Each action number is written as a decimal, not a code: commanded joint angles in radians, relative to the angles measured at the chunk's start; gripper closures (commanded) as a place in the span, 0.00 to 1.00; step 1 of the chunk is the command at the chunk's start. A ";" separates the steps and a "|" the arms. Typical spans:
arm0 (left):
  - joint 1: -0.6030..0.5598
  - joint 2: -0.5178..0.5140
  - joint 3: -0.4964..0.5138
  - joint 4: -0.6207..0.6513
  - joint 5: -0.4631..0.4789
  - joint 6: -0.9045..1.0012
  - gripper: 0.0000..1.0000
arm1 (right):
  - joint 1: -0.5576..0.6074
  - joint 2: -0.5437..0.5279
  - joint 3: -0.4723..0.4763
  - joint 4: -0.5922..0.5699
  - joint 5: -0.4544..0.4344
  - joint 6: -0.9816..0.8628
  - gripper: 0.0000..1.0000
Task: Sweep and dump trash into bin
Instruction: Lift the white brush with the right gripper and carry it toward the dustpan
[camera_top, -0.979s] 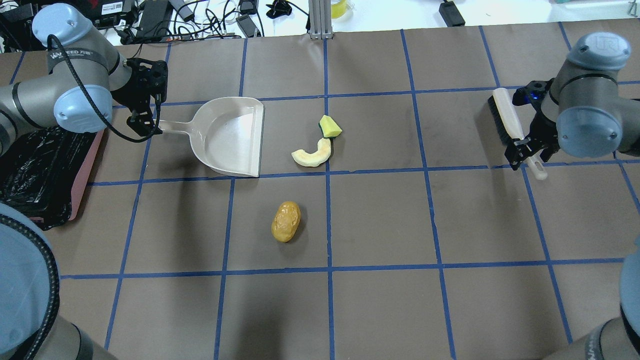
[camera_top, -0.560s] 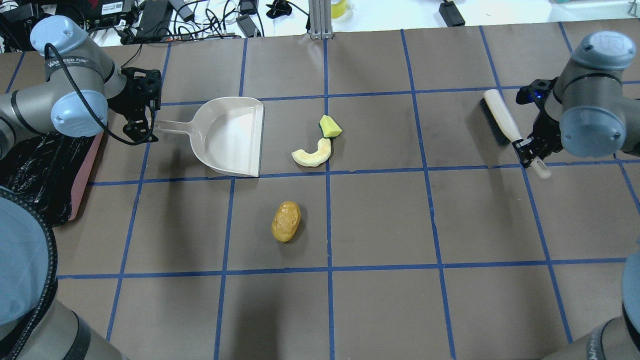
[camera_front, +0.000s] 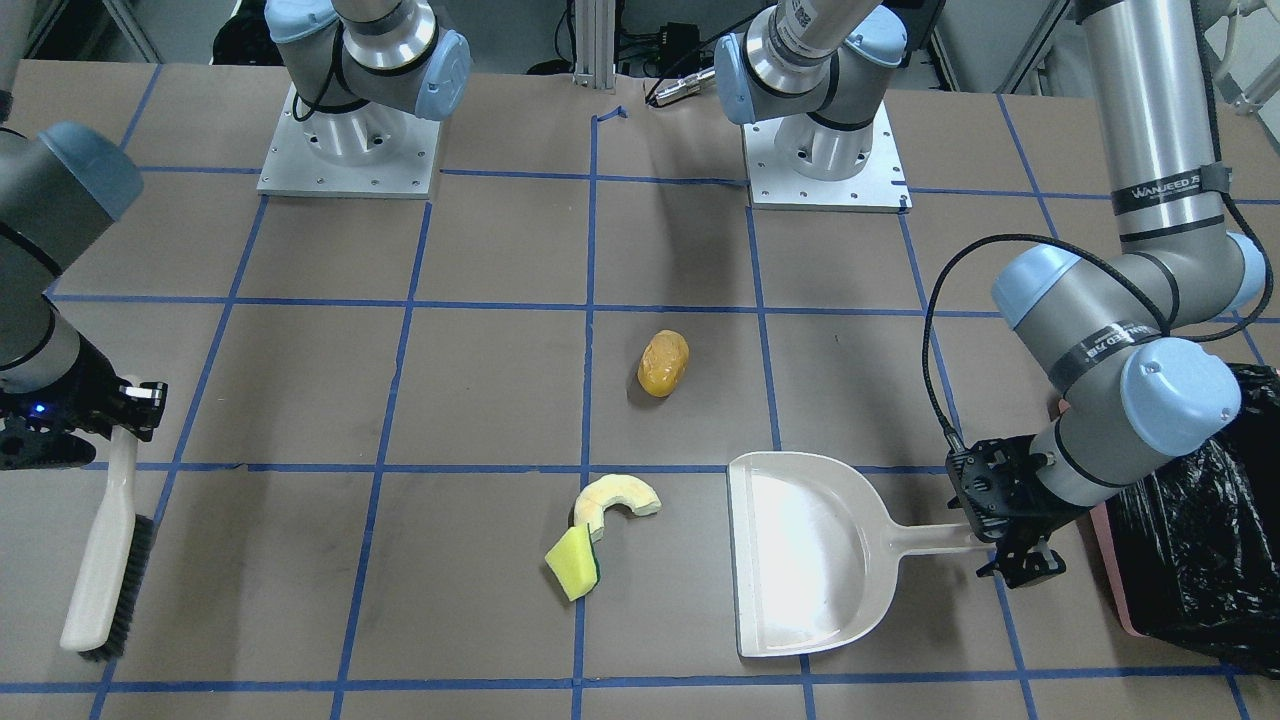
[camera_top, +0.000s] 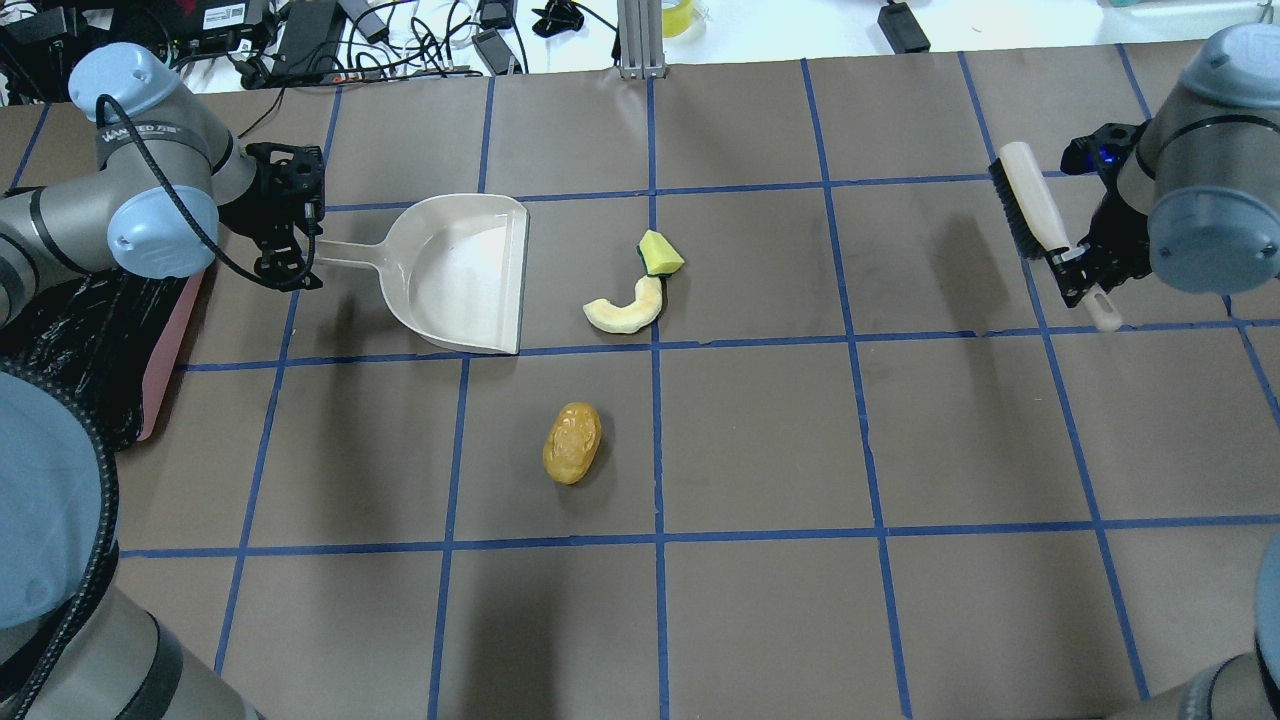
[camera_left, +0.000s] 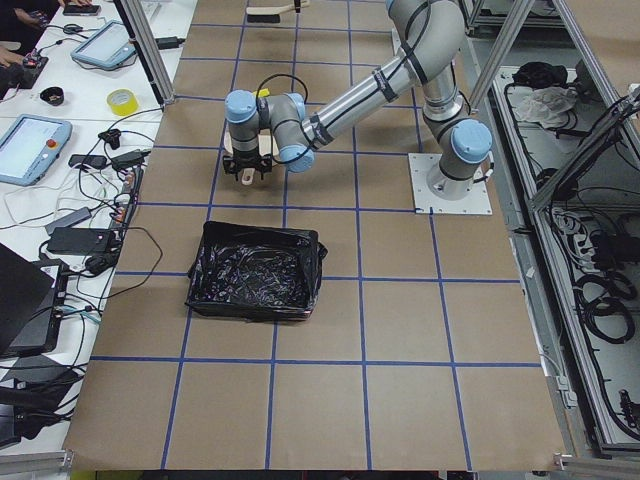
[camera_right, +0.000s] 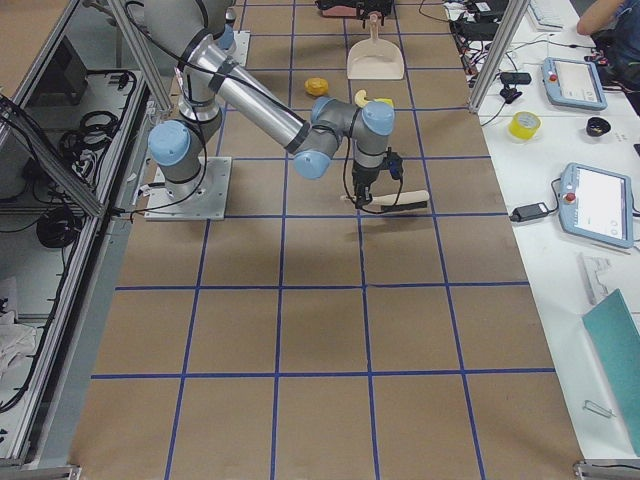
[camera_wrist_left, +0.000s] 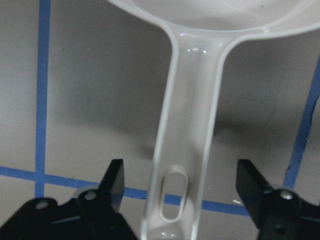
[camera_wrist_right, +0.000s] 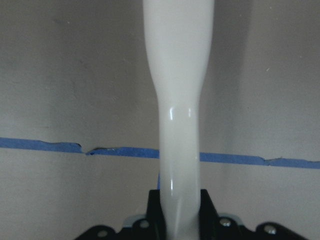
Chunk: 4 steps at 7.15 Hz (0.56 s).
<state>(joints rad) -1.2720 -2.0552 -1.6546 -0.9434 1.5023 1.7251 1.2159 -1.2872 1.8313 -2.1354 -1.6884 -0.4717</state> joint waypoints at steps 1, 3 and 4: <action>-0.001 -0.002 -0.007 0.000 -0.001 -0.001 0.25 | 0.159 -0.004 -0.020 0.017 -0.060 0.161 0.88; -0.009 0.004 -0.007 0.006 -0.001 0.001 0.29 | 0.363 -0.001 -0.061 0.089 -0.083 0.409 0.89; -0.009 0.006 -0.008 0.006 -0.001 0.002 0.34 | 0.431 0.021 -0.096 0.142 -0.091 0.518 0.90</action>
<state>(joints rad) -1.2801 -2.0509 -1.6615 -0.9382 1.5021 1.7259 1.5488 -1.2849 1.7731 -2.0522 -1.7675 -0.0977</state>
